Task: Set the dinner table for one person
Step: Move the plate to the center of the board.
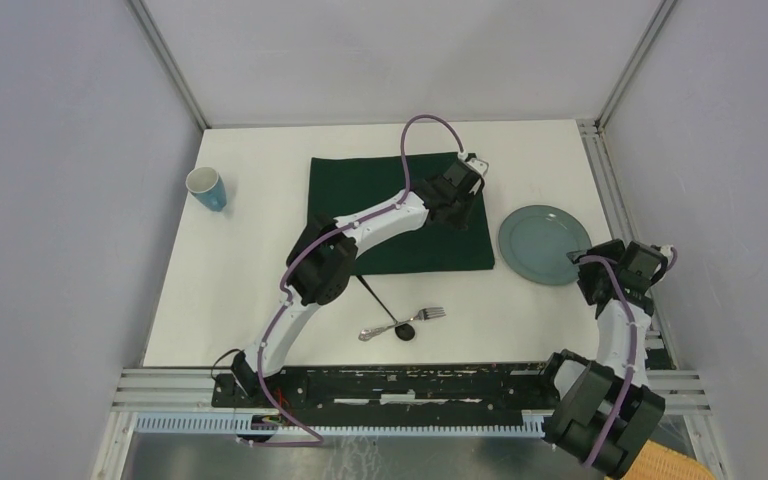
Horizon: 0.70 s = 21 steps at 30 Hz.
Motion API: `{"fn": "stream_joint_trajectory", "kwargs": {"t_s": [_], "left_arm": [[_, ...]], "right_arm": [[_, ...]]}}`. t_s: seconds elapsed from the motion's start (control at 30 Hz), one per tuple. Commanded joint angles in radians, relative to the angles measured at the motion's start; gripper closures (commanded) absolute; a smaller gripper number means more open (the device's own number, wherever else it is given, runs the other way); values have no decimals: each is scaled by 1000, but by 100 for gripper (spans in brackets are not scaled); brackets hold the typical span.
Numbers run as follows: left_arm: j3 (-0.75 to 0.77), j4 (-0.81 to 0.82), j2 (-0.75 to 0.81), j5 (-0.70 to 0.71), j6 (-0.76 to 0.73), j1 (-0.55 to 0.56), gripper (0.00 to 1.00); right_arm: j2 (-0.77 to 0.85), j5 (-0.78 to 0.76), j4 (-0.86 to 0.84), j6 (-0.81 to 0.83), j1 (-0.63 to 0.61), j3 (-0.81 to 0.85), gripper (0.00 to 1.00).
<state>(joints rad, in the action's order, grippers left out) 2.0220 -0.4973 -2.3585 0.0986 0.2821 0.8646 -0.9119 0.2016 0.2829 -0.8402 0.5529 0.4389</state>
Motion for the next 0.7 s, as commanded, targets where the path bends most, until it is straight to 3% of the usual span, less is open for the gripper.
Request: {"fn": "stream_joint_trajectory", "kwargs": {"t_s": [0.0, 0.23, 0.6, 0.67], "left_arm": [[-24, 71, 59, -21, -37, 2, 74], [-50, 95, 81, -34, -40, -1, 73], [-72, 98, 102, -49, -39, -6, 73], [-74, 99, 104, -54, -39, -8, 73]], "right_arm": [[-72, 89, -74, 8, 16, 83, 27], [-85, 158, -63, 47, 49, 138, 27], [-96, 266, -184, -17, 83, 132, 24], [-104, 295, -217, -21, 86, 126, 8]]}}
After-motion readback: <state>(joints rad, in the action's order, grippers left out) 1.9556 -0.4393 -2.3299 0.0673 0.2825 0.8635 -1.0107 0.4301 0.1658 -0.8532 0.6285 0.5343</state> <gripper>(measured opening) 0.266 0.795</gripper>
